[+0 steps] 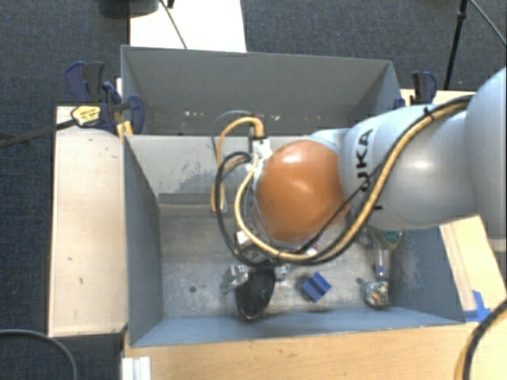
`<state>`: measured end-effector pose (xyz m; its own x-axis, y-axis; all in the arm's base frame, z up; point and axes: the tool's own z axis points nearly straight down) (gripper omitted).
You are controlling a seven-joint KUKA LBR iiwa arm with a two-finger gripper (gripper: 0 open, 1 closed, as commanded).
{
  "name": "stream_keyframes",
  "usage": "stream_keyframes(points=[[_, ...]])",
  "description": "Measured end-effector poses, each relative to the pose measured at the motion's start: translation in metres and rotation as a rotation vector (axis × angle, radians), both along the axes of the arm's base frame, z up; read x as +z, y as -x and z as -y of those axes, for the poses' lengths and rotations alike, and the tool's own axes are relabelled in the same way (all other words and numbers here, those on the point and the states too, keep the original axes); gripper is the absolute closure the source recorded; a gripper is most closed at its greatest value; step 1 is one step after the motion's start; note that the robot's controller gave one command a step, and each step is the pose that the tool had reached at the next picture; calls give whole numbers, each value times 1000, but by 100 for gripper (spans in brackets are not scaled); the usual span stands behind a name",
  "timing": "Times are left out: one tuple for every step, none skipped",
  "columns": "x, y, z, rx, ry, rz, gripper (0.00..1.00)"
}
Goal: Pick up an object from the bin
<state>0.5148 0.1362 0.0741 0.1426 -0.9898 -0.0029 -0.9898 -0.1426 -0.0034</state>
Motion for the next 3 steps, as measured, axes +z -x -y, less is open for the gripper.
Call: stream_keyframes(points=[[1, -1, 0, -6, 1, 1, 100], [3, -2, -1, -18, -2, 1, 100], [44, -3, -2, -28, 0, 1, 100]])
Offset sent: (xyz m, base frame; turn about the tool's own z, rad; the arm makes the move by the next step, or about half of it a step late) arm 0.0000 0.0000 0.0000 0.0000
